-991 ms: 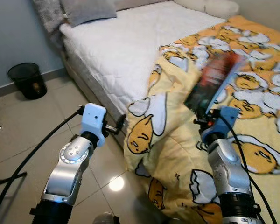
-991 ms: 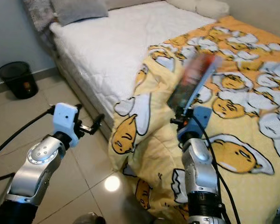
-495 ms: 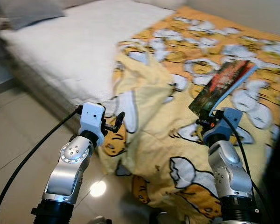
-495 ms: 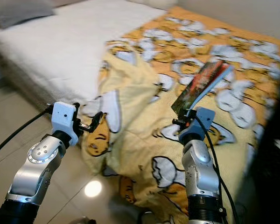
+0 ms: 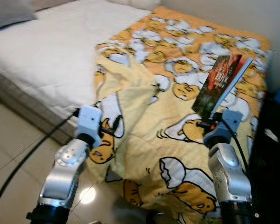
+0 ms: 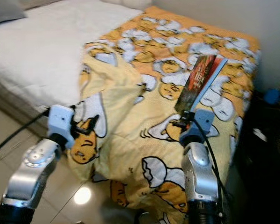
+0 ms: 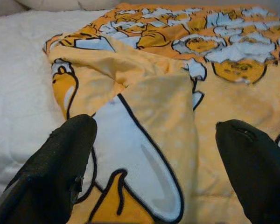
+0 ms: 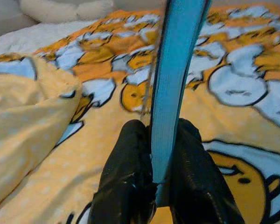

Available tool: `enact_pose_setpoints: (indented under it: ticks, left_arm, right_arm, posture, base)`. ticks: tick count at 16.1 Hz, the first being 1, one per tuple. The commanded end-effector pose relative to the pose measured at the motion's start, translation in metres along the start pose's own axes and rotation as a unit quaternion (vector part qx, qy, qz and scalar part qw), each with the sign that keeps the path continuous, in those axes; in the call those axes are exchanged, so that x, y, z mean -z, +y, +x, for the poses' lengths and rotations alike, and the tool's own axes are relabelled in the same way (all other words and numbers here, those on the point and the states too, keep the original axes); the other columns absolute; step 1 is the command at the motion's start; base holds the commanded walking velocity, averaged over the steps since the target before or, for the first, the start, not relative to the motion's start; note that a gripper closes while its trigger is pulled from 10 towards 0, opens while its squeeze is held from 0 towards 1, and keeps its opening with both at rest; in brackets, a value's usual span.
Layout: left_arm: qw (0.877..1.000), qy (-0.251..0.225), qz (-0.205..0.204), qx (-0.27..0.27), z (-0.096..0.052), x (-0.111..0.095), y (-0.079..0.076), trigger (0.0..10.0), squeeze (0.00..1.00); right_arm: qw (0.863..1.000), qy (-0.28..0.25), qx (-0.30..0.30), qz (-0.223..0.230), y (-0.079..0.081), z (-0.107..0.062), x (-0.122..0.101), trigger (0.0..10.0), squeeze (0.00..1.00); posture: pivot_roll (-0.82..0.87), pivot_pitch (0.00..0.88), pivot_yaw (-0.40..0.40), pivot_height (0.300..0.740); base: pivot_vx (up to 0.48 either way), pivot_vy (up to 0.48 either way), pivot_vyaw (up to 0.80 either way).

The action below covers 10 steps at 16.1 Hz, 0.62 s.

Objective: Clean up the room

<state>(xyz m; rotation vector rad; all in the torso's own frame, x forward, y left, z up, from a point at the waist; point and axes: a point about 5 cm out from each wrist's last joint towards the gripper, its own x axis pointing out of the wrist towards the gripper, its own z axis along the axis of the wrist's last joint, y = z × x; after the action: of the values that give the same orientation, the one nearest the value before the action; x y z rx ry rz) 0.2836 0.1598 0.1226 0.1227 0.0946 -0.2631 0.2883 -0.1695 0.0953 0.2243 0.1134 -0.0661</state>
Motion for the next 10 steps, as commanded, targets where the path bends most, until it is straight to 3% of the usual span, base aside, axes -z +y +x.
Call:
enact_pose_setpoints:
  ticks: [1, 2, 6, 7, 10]
  left_arm:
    - [1.000, -0.011, -0.016, -0.004, 0.0019, -0.0078, -0.0008, 10.0, 0.18]
    - [1.000, 0.003, 0.009, -0.001, 0.0024, -0.0019, -0.0020, 10.0, 0.16]
    - [1.000, -0.011, -0.011, -0.017, 0.0034, -0.0067, 0.0011, 10.0, 0.16]
    - [1.000, -0.011, -0.011, -0.019, 0.0038, -0.0073, 0.0025, 10.0, 0.17]
    - [1.000, -0.008, -0.002, -0.018, 0.0057, -0.0077, 0.0043, 10.0, 0.18]
  right_arm:
    - [0.999, -0.017, -0.031, -0.001, 0.0074, 0.0008, -0.0119, 10.0, 0.00]
    - [0.999, -0.021, -0.023, -0.038, 0.0083, 0.0016, -0.0073, 10.0, 0.00]
    - [0.999, -0.023, 0.014, -0.024, 0.0020, 0.0043, -0.0122, 10.0, 0.00]
    - [1.000, -0.012, 0.009, 0.005, 0.0010, 0.0041, -0.0094, 10.0, 0.00]
    - [1.000, 0.002, -0.016, -0.004, 0.0051, 0.0050, -0.0085, 10.0, 0.00]
  posture:
    - [0.11, 0.000, -0.068, 0.740]
    - [0.09, 0.000, -0.052, 0.740]
    - [0.10, 0.000, -0.051, 0.740]
    - [0.10, 0.000, -0.047, 0.740]
    - [0.10, 0.000, -0.043, 0.740]
  base:
    - [0.000, 0.000, -0.80]
    - [0.000, 0.000, -0.80]
    - [0.000, 0.000, -0.78]
    - [0.000, 0.356, -0.77]
    - [0.000, 0.335, -0.79]
